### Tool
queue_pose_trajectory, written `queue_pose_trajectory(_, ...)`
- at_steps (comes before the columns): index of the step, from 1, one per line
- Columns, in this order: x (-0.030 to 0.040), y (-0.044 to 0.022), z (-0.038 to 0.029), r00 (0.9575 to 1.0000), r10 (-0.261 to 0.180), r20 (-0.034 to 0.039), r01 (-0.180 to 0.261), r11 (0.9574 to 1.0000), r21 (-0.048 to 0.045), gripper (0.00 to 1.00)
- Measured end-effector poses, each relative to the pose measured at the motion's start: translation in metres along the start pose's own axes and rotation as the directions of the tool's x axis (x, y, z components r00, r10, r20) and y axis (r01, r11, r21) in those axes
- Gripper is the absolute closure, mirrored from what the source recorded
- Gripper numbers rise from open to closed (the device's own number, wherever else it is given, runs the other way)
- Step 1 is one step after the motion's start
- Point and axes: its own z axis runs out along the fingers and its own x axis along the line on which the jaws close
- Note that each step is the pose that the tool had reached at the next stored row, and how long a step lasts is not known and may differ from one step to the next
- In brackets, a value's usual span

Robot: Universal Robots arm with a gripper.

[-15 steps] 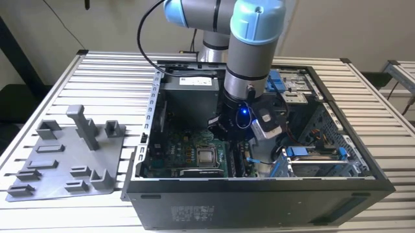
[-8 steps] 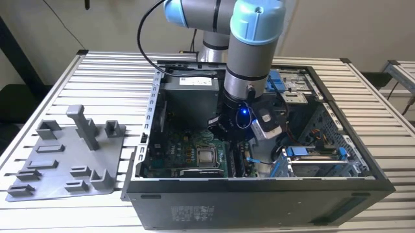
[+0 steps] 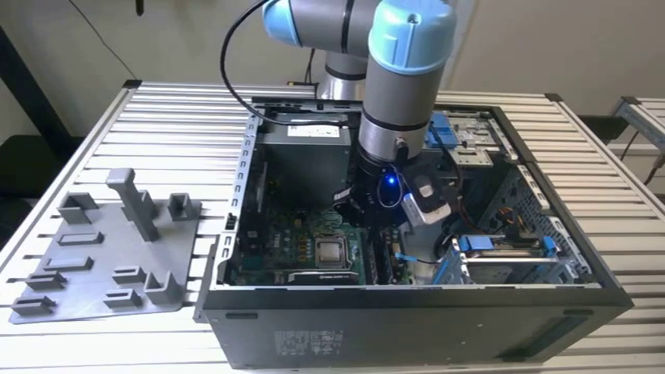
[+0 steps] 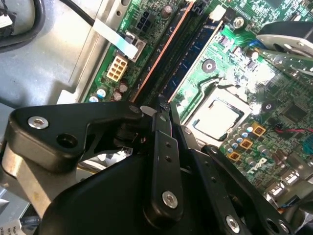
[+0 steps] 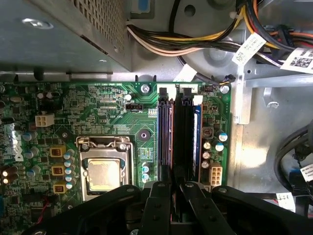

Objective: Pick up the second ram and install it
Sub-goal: 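Insert the second ram into the second slot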

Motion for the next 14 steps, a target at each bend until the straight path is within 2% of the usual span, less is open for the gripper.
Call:
queue_pose_trajectory(7, 0.0, 0.0, 0.0005, 1.0, 0.0, 0.0002, 0.0, 1.0, -0.0006, 0.84)
queue_pose_trajectory(8, -0.0001, -0.0001, -0.0019, 1.0, 0.0, 0.0001, 0.0, 1.0, -0.0004, 0.78)
queue_pose_trajectory(14, -0.0005, -0.0017, -0.0293, 1.0, 0.0, 0.0001, 0.0, 1.0, -0.0002, 0.78)
